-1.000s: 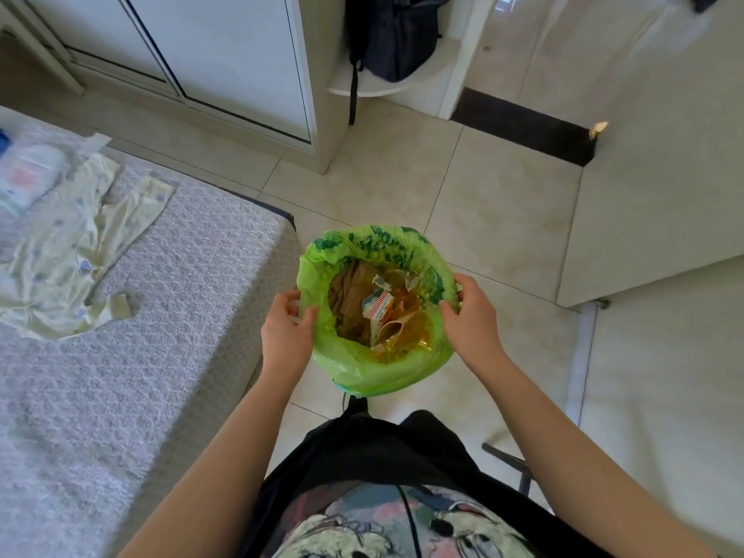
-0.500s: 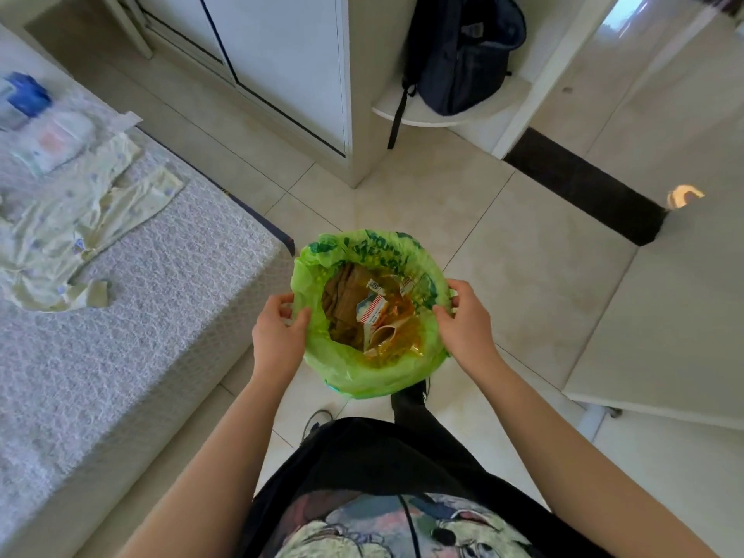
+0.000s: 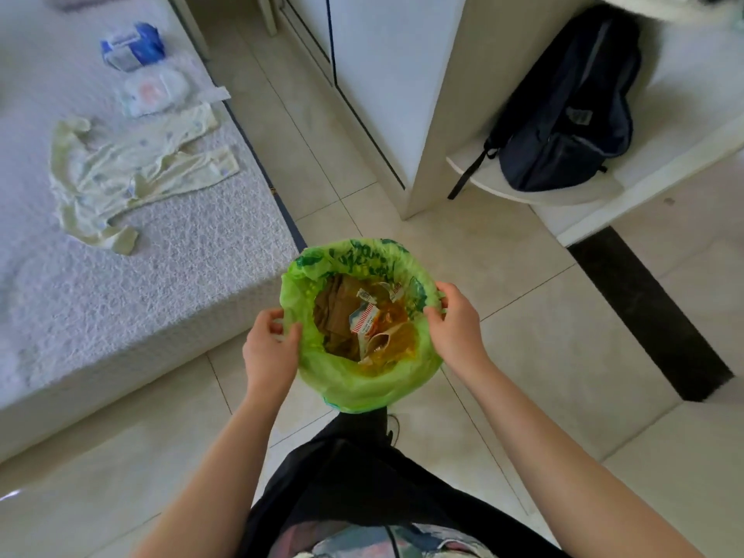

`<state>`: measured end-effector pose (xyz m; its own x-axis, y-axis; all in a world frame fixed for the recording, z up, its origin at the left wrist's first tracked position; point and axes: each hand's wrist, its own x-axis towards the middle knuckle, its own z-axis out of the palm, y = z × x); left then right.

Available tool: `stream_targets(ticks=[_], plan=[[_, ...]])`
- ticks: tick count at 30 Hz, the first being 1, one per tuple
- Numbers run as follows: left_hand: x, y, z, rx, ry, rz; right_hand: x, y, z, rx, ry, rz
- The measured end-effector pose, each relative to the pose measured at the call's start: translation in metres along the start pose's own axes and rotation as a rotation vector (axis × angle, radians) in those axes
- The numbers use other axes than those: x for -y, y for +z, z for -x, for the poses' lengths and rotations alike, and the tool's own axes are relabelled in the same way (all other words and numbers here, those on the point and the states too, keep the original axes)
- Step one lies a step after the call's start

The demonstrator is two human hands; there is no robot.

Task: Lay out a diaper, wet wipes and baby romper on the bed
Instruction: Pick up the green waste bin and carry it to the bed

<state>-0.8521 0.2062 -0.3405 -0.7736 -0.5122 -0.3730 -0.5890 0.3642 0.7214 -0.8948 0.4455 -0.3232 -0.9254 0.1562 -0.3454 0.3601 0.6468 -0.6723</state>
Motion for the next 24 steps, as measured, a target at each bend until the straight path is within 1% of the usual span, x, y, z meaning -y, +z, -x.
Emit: stream_targets(ticks=[9,15,20,24], plan=[[-0.021,0.015,-0.067,-0.131,-0.193,0.141,0.060,0.012,-0.108,0.173,-0.093,0.098],[-0.034,0.013,-0.100,-0.189,-0.273,0.180,0.099,0.025,-0.163,0.271,-0.162,0.161],[-0.047,0.013,-0.119,-0.275,-0.330,0.220,0.127,0.036,-0.202,0.368,-0.217,0.197],[-0.057,0.020,-0.132,-0.346,-0.379,0.278,0.146,0.044,-0.238,0.455,-0.300,0.242]])
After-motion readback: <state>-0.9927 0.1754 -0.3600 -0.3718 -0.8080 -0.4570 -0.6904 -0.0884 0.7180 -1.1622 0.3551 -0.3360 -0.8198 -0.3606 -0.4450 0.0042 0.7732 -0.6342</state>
